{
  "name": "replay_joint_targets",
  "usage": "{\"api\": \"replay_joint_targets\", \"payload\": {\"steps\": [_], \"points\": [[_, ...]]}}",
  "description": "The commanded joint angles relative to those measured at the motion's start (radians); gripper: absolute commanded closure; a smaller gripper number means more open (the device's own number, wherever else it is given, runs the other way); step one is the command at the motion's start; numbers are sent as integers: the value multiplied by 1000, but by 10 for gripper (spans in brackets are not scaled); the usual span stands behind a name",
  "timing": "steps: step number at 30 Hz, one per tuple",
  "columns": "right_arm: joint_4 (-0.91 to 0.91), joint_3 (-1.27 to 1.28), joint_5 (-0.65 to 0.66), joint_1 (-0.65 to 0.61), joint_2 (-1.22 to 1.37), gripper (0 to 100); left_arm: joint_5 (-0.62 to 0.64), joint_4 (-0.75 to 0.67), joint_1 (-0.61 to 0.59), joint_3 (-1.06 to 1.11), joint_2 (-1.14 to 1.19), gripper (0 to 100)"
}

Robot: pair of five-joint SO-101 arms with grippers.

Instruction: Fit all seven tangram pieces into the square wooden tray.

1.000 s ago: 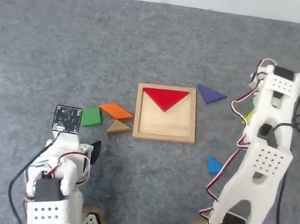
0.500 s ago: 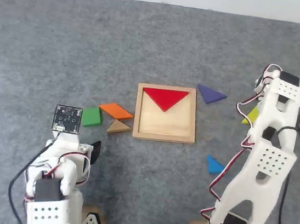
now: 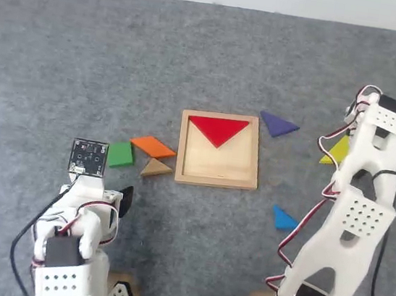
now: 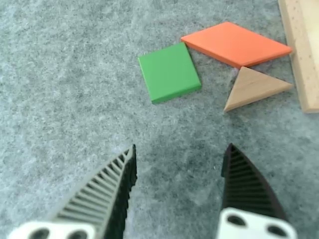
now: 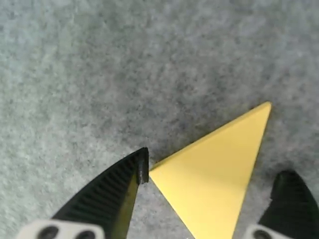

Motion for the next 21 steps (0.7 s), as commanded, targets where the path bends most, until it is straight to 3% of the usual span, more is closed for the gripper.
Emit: {"api": "replay_joint_targets", "payload": {"steps": [1, 9, 21], "points": [[12, -37, 23, 1, 13, 678, -8, 3, -6, -7, -11, 727], [91, -34, 123, -94, 22, 678, -8, 3, -6, -7, -11, 727], [375, -35, 331, -245, 12, 678, -8, 3, -6, -7, -11, 727]]}}
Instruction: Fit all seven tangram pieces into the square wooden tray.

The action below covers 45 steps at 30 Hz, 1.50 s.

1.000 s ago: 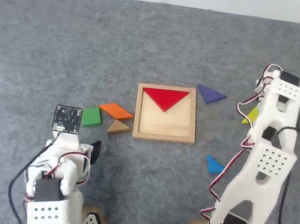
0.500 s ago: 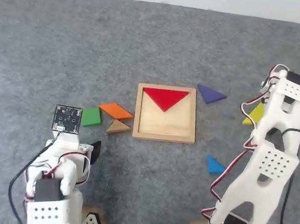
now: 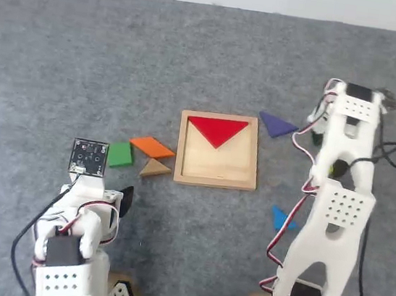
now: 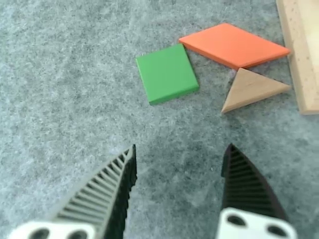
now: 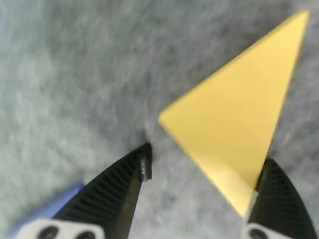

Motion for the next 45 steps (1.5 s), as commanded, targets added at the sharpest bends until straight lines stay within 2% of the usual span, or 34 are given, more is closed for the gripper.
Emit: {"api": "replay_joint_targets", "payload": {"steps": [1, 10, 22, 32, 34, 40, 45], "points": [[87, -8, 86, -64, -5, 678, -8, 3, -6, -7, -11, 727], [44, -212, 104, 30, 8, 674, -8, 3, -6, -7, -11, 727], [-53, -218, 104, 136, 76, 674, -8, 3, -6, -7, -11, 727], [-84, -218, 103, 137, 105, 674, -8, 3, -6, -7, -11, 727], [-90, -218, 66, 136, 91, 671, -8, 3, -6, -7, -11, 727], [-88, -216, -34, 137, 91, 519, -8, 3, -6, -7, -11, 727], [-87, -212, -35, 137, 93, 579, -8, 3, -6, -7, -11, 727]]}}
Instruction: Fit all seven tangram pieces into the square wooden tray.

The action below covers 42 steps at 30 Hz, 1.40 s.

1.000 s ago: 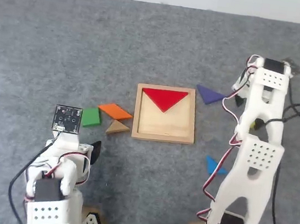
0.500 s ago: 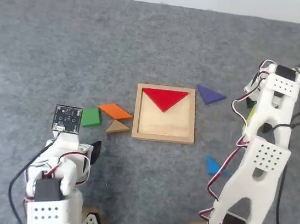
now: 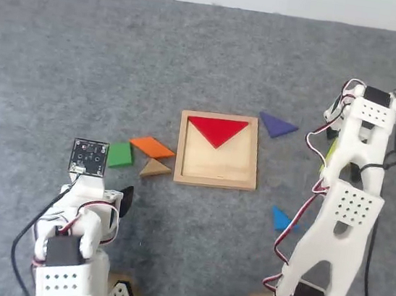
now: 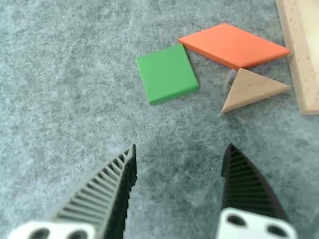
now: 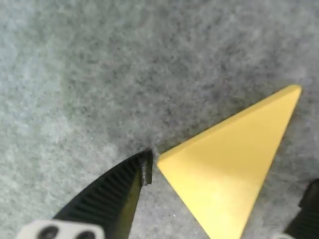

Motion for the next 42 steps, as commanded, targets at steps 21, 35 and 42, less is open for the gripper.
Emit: {"api": "replay_joint_targets", "payload": {"steps": [21, 35, 42], "points": [[-53, -25, -60, 58, 13, 725, -8, 3, -6, -7, -11, 727], [-36, -26, -2, 44, 27, 744, -8, 3, -6, -7, -11, 727], [236, -26, 201, -117, 27, 736, -8, 3, -6, -7, -11, 727]]}}
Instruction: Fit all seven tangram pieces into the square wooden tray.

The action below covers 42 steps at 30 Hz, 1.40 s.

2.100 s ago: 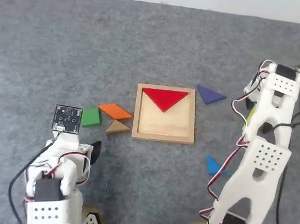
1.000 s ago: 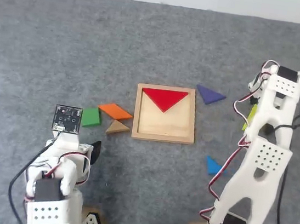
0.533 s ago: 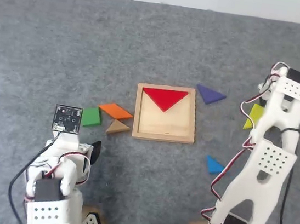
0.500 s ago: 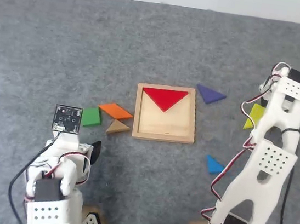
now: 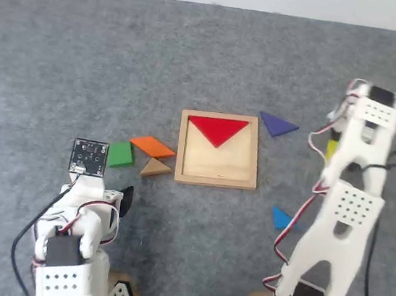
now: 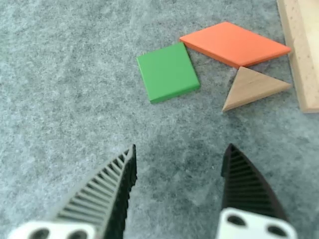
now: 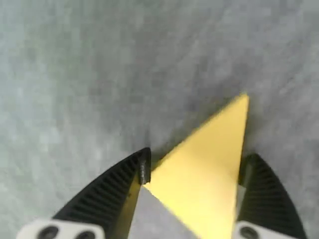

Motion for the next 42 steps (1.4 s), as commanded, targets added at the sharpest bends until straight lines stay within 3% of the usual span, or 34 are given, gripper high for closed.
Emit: {"api": "replay_joint_targets", "payload": {"steps": [1, 9, 14, 21, 27, 36, 42], "points": [[173, 0, 146, -122, 22, 748, -8, 3, -6, -7, -11, 727], [274, 5, 365, -237, 21, 768, -8, 3, -6, -7, -11, 727], [278, 0, 686, -271, 15, 766, -8, 3, -6, -7, -11, 727], [282, 32, 772, -384, -246, 768, -8, 3, -6, -7, -11, 727], [242, 439, 847, -506, -547, 766, -8, 3, -6, -7, -11, 727], [-120, 1063, 988, -449, -886, 764, -8, 3, -6, -7, -11, 727], [-134, 1123, 1045, -438, -895, 742, -8, 3, -6, -7, -11, 727]]}}
